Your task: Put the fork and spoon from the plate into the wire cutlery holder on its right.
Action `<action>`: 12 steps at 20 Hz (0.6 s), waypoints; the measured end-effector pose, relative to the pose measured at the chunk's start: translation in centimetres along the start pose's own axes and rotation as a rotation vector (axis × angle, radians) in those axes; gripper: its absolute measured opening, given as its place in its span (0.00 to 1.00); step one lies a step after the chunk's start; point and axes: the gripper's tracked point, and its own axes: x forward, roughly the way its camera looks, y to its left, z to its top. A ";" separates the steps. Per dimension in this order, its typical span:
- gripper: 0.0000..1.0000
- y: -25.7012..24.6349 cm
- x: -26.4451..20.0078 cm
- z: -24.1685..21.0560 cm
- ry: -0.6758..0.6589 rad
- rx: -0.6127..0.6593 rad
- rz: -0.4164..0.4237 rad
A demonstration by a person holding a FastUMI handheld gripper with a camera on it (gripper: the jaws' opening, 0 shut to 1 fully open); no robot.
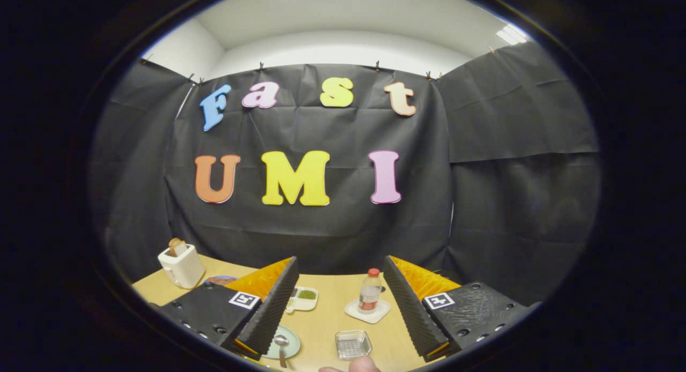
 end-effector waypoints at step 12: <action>0.95 3.9 0.8 -3.1 0.111 -0.074 0.155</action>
